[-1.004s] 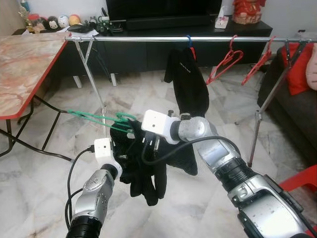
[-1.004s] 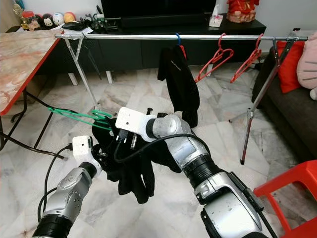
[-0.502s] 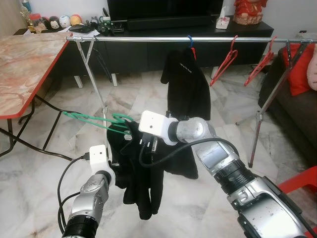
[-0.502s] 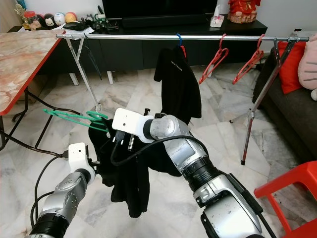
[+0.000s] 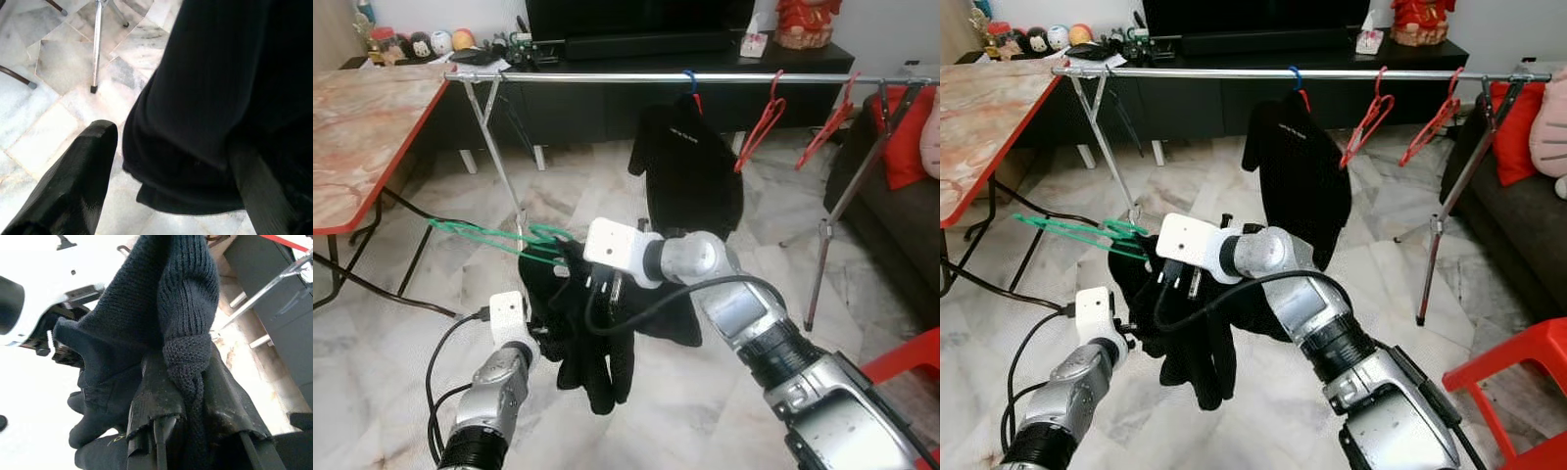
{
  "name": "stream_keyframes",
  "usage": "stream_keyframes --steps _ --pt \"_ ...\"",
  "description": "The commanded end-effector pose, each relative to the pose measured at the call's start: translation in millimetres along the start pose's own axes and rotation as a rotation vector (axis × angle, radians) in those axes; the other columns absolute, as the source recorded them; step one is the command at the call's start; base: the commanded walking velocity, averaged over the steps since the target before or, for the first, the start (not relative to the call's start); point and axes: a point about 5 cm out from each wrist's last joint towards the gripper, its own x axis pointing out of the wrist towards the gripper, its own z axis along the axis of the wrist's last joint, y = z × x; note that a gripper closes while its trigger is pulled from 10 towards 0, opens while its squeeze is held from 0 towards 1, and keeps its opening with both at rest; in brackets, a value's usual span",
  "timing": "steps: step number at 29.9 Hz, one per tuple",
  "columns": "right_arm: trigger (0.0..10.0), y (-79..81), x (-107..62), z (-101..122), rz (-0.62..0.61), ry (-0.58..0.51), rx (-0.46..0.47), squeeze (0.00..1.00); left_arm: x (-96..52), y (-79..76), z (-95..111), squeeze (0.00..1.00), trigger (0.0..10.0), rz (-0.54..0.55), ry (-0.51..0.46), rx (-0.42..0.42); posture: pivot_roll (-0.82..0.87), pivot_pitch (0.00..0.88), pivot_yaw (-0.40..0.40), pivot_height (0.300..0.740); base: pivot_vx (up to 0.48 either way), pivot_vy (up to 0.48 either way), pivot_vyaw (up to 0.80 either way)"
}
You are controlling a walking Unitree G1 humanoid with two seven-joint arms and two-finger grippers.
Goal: Hang hanger
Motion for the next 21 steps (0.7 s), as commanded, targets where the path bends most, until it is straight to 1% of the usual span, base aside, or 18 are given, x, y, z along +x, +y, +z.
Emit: stream_keyframes --steps 1,5,10,11,12,13,14,15,21 --pt "0.0 1.0 -2.5 15.4 0.006 -0.06 -0.031 0.0 1.1 3.2 -3.2 0.0 10.0 0.03 0.019 0.005 -0.18 0.035 0.035 0.74 0.0 0.0 0.0" --pt "0.0 7.4 -2.5 19.7 0.028 -0.076 -0.035 0.0 1.7 7.5 -5.5 0.0 10.0 0.075 0.028 0.006 -0.18 0.035 0.035 0.74 0.0 0.0 0.0" --pt "0.0 11.9 -3.0 21.1 0.042 -0.081 -0.036 0.0 1.4 10.0 -7.0 0.0 10.0 0.093 0.034 0.007 -0.18 0.035 0.034 0.74 0.0 0.0 0.0" --pt "0.0 12.1 -3.5 21.1 0.042 -0.079 -0.036 0.0 1.3 10.9 -7.4 0.0 8.9 0.098 0.035 0.007 -0.18 0.035 0.034 0.74 0.0 0.0 0.0" --pt "0.0 11.9 -3.7 21.0 0.041 -0.077 -0.038 0.0 1.1 11.7 -7.8 0.0 8.9 0.101 0.036 0.007 -0.18 0.035 0.034 0.74 0.0 0.0 0.0" --pt "0.0 11.7 -4.1 20.9 0.04 -0.076 -0.038 0.0 1.0 12.7 -8.3 0.0 5.5 0.108 0.038 0.007 -0.18 0.035 0.034 0.74 0.0 0.0 0.0" --pt "0.0 11.2 -4.4 20.7 0.039 -0.074 -0.04 0.0 0.9 13.7 -8.9 0.0 4.2 0.113 0.04 0.01 -0.18 0.035 0.034 0.74 0.0 0.0 0.0" --pt "0.0 10.6 -5.0 20.6 0.036 -0.071 -0.041 0.0 0.9 14.3 -9.3 0.0 0.0 0.117 0.042 0.012 -0.18 0.035 0.034 0.74 0.0 0.0 0.0" --pt "0.0 7.4 -6.5 19.9 0.022 -0.063 -0.041 0.0 0.6 14.6 -12.6 0.0 0.0 0.116 0.062 0.033 -0.18 0.036 0.035 0.74 0.0 0.0 0.0"
